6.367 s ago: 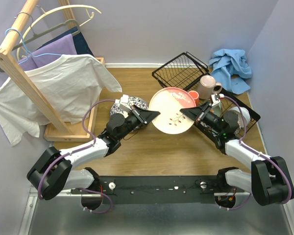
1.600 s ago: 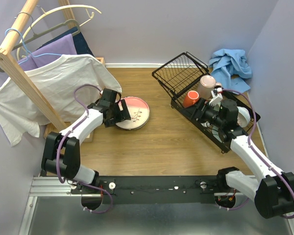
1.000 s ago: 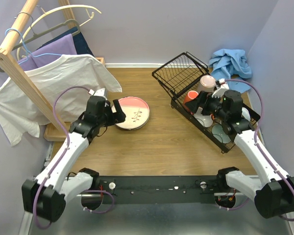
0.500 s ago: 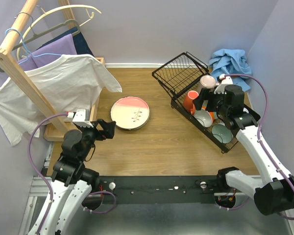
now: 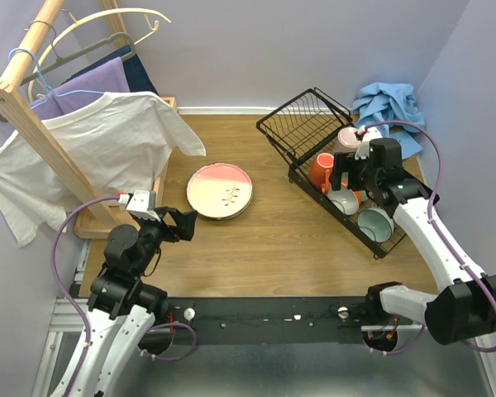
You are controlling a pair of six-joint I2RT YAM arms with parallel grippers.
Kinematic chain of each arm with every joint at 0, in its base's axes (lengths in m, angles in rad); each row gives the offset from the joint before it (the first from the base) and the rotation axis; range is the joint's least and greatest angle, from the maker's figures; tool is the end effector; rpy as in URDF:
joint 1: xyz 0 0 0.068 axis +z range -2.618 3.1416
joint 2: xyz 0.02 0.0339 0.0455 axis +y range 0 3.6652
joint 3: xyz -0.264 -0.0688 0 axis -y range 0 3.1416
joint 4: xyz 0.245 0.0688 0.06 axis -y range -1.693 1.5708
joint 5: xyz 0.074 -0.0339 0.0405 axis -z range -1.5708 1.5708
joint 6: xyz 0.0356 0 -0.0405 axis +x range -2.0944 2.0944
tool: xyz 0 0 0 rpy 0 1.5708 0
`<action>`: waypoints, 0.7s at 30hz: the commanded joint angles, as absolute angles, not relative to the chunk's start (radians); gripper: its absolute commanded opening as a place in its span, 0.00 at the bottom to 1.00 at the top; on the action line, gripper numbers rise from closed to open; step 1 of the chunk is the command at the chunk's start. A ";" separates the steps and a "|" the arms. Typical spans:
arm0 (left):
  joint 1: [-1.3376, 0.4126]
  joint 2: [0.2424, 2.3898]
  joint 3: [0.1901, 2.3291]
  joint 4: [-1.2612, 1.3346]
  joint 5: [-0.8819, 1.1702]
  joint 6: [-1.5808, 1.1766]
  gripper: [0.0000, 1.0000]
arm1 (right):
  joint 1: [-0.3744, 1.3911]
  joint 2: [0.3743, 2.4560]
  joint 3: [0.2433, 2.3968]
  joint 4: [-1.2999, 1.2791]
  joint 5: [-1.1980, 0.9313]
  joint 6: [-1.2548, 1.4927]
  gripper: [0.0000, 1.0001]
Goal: Unload the mixed dishes from the dish rack
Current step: Pick up the cup from the dish rack.
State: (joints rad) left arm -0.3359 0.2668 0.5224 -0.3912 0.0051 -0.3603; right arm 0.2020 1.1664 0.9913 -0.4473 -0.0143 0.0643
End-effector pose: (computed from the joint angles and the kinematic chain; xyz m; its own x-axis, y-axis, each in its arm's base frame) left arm 0.0904 -0.0318 0.2883 -0.2373 -0.2906 -0.9270 0.2679 0.8976 -0.3500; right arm 0.2516 0.0520 0.3087 -0.5836 -0.0539 -0.8103 -0.1749 0.9827 0.0605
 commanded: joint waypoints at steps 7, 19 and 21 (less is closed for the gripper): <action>-0.337 0.279 0.515 -0.345 0.074 -0.324 0.99 | 0.201 1.273 1.040 -0.374 -0.084 0.213 1.00; -0.339 0.273 0.512 -0.345 0.058 -0.325 0.99 | 0.201 1.508 1.230 -0.373 0.043 0.173 1.00; -0.339 0.273 0.514 -0.348 0.052 -0.324 0.99 | 0.199 1.557 1.252 -0.379 0.058 0.164 1.00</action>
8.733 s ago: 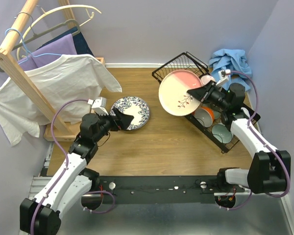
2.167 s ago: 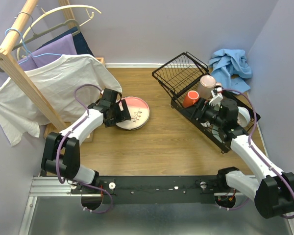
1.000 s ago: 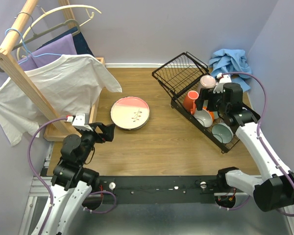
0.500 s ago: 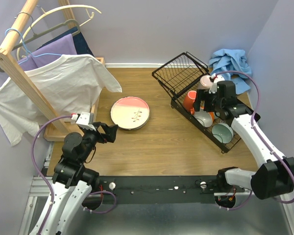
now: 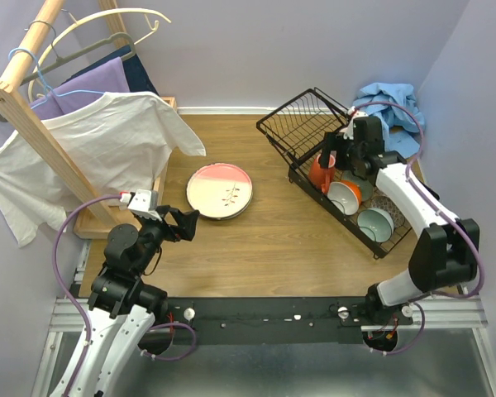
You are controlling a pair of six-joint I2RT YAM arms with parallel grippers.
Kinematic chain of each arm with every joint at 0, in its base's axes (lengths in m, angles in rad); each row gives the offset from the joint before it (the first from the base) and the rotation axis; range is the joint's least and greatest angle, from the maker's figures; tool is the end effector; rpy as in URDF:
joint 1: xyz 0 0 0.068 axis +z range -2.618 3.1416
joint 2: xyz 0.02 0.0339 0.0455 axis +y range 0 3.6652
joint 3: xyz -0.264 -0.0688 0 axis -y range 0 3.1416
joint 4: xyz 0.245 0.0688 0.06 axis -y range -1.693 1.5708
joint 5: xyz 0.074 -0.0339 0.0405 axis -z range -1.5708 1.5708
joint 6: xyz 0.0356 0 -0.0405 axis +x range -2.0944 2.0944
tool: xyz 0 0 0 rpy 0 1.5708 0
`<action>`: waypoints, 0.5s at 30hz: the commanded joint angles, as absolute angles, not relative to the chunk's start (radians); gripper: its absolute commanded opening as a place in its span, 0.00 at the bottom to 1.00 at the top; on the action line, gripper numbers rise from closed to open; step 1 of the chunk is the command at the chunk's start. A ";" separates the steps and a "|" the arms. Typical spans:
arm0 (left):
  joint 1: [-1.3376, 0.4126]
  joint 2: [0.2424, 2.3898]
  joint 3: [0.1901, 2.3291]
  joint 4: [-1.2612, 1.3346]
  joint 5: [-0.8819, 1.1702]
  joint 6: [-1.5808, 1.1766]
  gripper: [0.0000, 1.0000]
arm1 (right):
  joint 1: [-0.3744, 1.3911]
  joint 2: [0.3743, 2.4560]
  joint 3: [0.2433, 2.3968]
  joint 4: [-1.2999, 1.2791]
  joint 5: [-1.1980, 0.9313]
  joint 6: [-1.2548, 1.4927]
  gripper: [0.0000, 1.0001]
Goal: Unload the mixed dishes from the dish rack
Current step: Pick up the cup from the dish rack.
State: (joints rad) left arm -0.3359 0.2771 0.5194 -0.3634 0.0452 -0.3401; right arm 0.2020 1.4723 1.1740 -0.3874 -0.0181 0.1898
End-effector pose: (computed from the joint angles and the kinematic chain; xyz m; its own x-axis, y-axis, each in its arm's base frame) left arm 0.0923 -0.0339 0.2895 -0.2315 -0.2721 -0.9340 0.3123 0.8885 -0.3363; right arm 0.3238 0.0670 0.2922 -0.6496 0.0595 -0.7579 -0.0934 0.9831 0.1573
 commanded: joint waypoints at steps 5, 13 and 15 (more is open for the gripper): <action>-0.337 0.282 0.514 -0.348 0.049 -0.322 0.99 | 0.201 1.640 1.313 -0.397 0.028 0.153 1.00; -0.337 0.295 0.515 -0.348 0.041 -0.322 0.99 | 0.204 1.755 1.354 -0.402 0.005 0.144 1.00; -0.337 0.296 0.515 -0.348 0.041 -0.322 0.99 | 0.210 1.772 1.368 -0.408 0.005 0.141 1.00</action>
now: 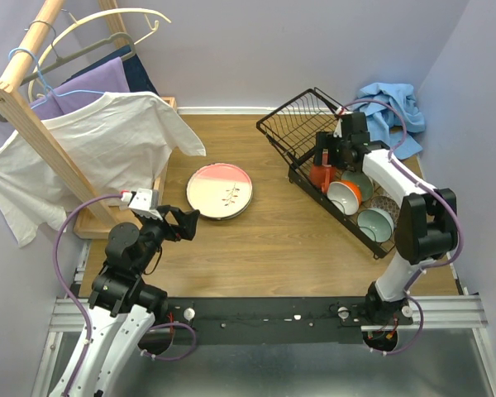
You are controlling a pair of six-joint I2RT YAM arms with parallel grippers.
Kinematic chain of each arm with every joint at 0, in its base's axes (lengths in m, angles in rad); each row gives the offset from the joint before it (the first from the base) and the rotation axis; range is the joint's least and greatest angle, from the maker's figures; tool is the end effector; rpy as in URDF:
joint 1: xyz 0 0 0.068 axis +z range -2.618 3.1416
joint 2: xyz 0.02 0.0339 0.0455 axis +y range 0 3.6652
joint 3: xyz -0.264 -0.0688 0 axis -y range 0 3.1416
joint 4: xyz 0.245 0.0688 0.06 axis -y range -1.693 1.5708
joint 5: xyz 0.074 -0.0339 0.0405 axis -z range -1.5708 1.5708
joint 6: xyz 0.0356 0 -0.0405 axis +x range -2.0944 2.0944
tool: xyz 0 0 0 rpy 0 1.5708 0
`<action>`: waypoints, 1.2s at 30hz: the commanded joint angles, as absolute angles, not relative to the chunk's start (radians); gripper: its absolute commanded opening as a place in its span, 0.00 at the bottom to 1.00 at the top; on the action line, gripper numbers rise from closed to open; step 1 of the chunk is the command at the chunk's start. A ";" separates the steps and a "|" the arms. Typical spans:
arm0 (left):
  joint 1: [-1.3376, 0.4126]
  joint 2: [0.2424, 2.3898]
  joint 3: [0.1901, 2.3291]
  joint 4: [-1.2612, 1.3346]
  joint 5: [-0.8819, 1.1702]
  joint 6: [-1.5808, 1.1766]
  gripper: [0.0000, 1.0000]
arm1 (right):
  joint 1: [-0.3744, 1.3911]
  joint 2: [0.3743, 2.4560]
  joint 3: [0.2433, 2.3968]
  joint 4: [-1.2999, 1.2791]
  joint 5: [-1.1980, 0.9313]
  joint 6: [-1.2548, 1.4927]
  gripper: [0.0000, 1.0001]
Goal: Unload the mixed dishes from the dish rack
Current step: Pick up the cup from the dish rack.
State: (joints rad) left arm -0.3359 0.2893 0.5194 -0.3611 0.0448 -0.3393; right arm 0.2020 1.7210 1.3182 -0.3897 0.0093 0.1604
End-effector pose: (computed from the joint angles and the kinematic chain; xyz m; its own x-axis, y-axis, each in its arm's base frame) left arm 0.0943 -0.0346 0.2888 -0.2398 -0.2684 -0.9330 0.3090 0.8899 -0.3355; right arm 0.3776 0.0770 0.2556 -0.7197 0.0156 -0.6941 -0.0803 0.9912 0.1056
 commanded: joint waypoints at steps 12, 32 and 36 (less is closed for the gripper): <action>-0.334 0.305 0.517 -0.350 0.035 -0.321 0.99 | 0.225 1.822 1.384 -0.440 0.014 0.146 0.89; -0.334 0.305 0.515 -0.351 0.043 -0.327 0.99 | 0.226 1.660 1.390 -0.430 -0.034 0.190 0.11; -0.334 0.310 0.514 -0.348 0.058 -0.334 0.99 | 0.227 1.608 1.379 -0.414 -0.028 0.215 0.09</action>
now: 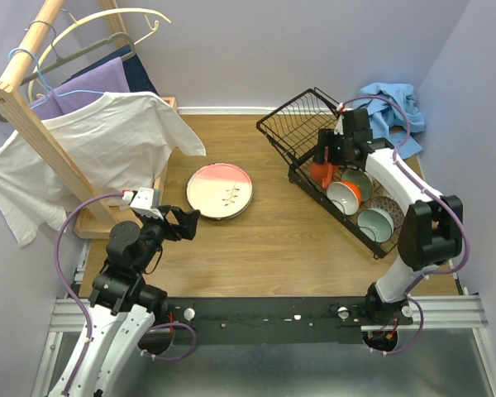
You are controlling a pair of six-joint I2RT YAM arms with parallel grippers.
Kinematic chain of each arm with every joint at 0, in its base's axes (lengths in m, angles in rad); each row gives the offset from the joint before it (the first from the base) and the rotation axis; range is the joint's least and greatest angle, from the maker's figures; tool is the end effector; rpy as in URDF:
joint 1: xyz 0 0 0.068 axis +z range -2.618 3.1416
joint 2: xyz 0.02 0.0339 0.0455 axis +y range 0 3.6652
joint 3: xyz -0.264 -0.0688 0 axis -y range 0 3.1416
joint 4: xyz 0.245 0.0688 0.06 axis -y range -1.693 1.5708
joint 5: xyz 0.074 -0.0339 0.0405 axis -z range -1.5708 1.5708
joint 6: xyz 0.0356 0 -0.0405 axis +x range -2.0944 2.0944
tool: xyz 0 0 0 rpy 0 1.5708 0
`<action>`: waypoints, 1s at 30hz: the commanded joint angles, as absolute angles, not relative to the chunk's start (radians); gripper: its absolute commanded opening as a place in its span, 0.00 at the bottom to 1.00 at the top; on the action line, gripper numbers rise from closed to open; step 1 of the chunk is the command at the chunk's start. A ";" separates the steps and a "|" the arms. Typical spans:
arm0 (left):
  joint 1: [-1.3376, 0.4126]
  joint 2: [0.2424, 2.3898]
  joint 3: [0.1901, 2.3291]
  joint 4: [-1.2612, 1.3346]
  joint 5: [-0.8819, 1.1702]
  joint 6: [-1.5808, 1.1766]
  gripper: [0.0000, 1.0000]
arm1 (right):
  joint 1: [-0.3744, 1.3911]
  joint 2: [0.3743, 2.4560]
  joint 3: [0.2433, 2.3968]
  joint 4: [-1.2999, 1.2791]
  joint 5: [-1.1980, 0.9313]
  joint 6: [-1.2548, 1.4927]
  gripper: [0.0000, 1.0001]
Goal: Unload the mixed dishes from the dish rack
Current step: Pick up the cup from the dish rack.
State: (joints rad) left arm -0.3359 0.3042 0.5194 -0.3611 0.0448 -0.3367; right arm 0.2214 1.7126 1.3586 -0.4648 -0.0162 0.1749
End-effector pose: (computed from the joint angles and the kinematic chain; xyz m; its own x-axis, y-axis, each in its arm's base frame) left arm 0.0968 -0.0355 0.2876 -0.2522 -0.2615 -0.9317 0.3049 0.8923 -0.3330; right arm 0.3733 0.0846 0.2662 -0.7417 0.0114 -0.6706 -0.1029 0.9861 0.1305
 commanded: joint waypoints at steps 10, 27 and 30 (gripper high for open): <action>-0.334 0.383 0.508 -0.227 0.156 -0.446 0.99 | 0.227 1.421 1.303 -0.365 -0.074 0.316 0.01; -0.377 0.753 0.581 0.204 0.359 -0.684 0.99 | 0.229 1.167 0.887 0.237 -0.544 0.796 0.01; -0.435 0.821 0.612 0.253 0.345 -0.703 0.99 | 0.235 1.163 0.807 0.354 -0.578 0.872 0.01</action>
